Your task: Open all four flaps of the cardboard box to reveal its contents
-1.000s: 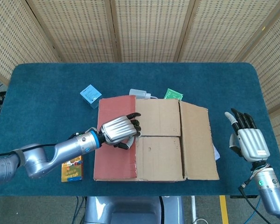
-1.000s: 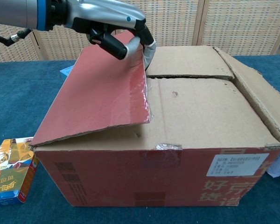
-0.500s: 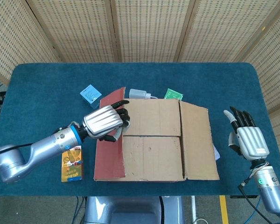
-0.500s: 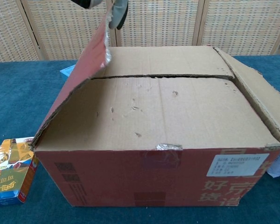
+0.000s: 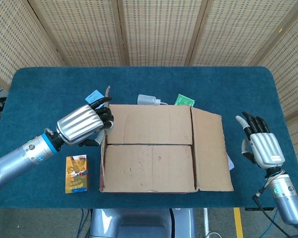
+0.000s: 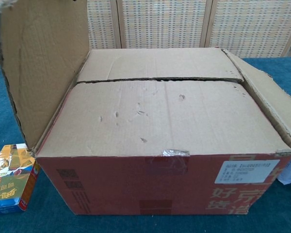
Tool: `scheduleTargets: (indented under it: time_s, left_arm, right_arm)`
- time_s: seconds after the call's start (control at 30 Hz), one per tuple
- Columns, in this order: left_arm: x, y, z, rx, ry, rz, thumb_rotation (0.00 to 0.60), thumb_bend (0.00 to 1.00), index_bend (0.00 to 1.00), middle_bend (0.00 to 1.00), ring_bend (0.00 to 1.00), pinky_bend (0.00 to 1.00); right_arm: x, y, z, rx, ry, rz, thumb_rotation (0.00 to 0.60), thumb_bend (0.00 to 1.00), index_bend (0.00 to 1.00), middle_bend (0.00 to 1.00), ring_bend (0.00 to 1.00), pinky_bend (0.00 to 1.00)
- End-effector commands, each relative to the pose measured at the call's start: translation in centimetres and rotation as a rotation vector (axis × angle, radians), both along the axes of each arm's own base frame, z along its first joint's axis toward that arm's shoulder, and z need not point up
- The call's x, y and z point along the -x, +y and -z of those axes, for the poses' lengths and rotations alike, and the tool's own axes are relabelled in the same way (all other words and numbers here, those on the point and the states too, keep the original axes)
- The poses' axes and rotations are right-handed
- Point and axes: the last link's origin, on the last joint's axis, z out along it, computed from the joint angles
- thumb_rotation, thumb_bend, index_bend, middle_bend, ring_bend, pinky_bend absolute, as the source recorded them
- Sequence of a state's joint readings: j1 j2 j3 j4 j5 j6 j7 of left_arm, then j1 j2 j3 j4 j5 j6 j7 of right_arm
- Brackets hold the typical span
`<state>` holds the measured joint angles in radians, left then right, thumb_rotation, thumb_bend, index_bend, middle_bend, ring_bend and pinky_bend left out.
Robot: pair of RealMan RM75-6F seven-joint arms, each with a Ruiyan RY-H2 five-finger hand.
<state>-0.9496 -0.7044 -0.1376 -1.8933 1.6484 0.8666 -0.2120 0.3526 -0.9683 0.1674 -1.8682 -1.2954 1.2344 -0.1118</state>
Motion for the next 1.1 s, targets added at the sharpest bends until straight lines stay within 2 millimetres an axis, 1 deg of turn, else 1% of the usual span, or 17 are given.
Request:
scheduleTargets:
  time_s: [0.03,0.17,0.2,0.27,0.5,0.6,0.67,0.73,0.8,0.87,0.93,1.0,1.03,1.1]
  left_arm:
    - [1.4,-0.4,-1.2,-0.016,0.005,-0.033,0.258,0.86,0.56,0.43,0.28,0.06]
    - [3.4,-0.9,-2.7,-0.044,-0.002,-0.080,0.260,0.86,0.56,0.44,0.29,0.06]
    - [4.3,-1.0,-3.4,-0.060,-0.007,-0.104,0.260,0.86,0.57,0.44,0.29,0.06]
    - [5.0,-1.1,-3.7,-0.065,-0.009,-0.119,0.259,0.86,0.57,0.44,0.29,0.06]
    - [7.5,-1.2,-4.2,-0.074,0.003,-0.196,0.259,0.85,0.57,0.44,0.29,0.06]
    - [8.4,-1.2,-3.8,-0.084,0.003,-0.216,0.258,0.84,0.57,0.44,0.29,0.06]
    - [8.6,-1.2,-3.4,-0.093,0.001,-0.216,0.255,0.82,0.57,0.44,0.29,0.06]
    - [8.8,-1.2,-3.0,-0.108,-0.015,-0.212,0.243,0.77,0.57,0.41,0.29,0.06]
    - [8.7,-1.1,-2.6,-0.134,-0.042,-0.206,0.237,0.70,0.54,0.37,0.26,0.06]
    - [8.5,-0.9,-2.2,-0.156,-0.068,-0.201,0.236,0.62,0.48,0.31,0.20,0.06]
    - [8.4,-0.8,-1.7,-0.183,-0.098,-0.196,0.237,0.50,0.38,0.21,0.11,0.06]
    - [8.0,-0.6,-0.8,-0.207,-0.130,-0.189,0.236,0.40,0.30,0.14,0.05,0.06]
    - [7.8,-0.6,-0.4,-0.218,-0.145,-0.186,0.236,0.36,0.26,0.11,0.02,0.06]
    - [7.6,-0.6,0.0,-0.222,-0.155,-0.185,0.235,0.32,0.20,0.06,0.00,0.04]
  right_arm:
    - [0.0,0.0,0.0,0.000,0.000,-0.001,0.600,0.85,0.00,0.00,0.00,0.00]
    - [-0.1,0.0,-0.1,-0.003,0.003,-0.003,0.600,0.85,0.00,0.00,0.00,0.00]
    - [-0.2,0.0,-0.1,-0.006,0.003,-0.005,0.600,0.85,0.00,0.00,0.00,0.00]
    - [-0.3,-0.1,0.0,-0.008,0.002,-0.007,0.600,0.85,0.00,0.00,0.00,0.00]
    - [-0.5,0.0,0.2,-0.016,0.003,-0.013,0.600,0.85,0.00,0.00,0.00,0.00]
    - [-0.5,0.0,0.3,-0.019,0.004,-0.012,0.600,0.85,0.00,0.00,0.00,0.00]
    - [-0.5,0.1,0.3,-0.020,0.005,-0.011,0.600,0.85,0.00,0.00,0.00,0.00]
    - [-0.5,0.1,0.4,-0.021,0.005,-0.009,0.600,0.85,0.00,0.00,0.00,0.00]
    - [-0.5,0.1,0.4,-0.020,0.005,-0.008,0.600,0.85,0.00,0.00,0.00,0.00]
    - [-0.5,0.0,0.4,-0.019,0.004,-0.008,0.600,0.85,0.00,0.00,0.00,0.00]
    - [-0.5,0.0,0.5,-0.020,0.006,-0.007,0.600,0.85,0.00,0.00,0.00,0.00]
    - [-0.5,0.0,0.6,-0.023,0.007,-0.005,0.600,0.85,0.00,0.00,0.00,0.00]
    - [-0.5,0.0,0.6,-0.023,0.008,-0.005,0.600,0.85,0.00,0.00,0.00,0.00]
    - [-0.5,0.0,0.7,-0.023,0.008,-0.005,0.600,0.85,0.00,0.00,0.00,0.00]
